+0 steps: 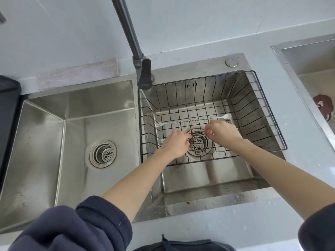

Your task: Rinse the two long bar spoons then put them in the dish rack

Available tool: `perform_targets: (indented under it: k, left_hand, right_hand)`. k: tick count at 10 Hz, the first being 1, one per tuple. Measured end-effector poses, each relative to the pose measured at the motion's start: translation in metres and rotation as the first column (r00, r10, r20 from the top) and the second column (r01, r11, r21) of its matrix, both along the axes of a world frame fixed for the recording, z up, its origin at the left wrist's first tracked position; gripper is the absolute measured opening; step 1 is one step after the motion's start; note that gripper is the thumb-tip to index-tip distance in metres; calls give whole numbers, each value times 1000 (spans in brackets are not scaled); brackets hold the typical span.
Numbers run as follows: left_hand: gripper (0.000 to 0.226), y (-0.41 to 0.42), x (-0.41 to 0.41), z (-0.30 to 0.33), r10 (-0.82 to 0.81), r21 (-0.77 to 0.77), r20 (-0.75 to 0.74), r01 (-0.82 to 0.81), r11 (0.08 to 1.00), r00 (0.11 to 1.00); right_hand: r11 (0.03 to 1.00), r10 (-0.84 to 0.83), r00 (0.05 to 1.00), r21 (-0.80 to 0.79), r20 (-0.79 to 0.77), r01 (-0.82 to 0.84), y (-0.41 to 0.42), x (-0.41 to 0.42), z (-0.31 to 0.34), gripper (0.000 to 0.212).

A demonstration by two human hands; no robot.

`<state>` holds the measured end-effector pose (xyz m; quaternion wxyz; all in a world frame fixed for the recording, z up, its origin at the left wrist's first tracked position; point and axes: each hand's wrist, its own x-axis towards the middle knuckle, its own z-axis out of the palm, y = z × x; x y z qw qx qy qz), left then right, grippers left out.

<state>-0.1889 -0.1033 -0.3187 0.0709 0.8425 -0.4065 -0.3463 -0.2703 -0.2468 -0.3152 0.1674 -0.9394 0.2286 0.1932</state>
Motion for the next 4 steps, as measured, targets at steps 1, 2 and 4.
perform_targets:
  k: [1,2,4]
  left_hand:
    - [44,0,2,-3,7,7,-7,-7,1000,1000]
    - [44,1,2,0,8,6,-12,-8,1000,1000]
    - [42,5,8,17,98,-46,87,-94,995,991]
  right_hand:
    - [1000,6,1000,-2,2,-6,2,0,0,20]
    - [1000,6,1000,-1,-12,-6,3,0,1,20]
    - [998,25,1000,-64,2,-25,10,3,11,22]
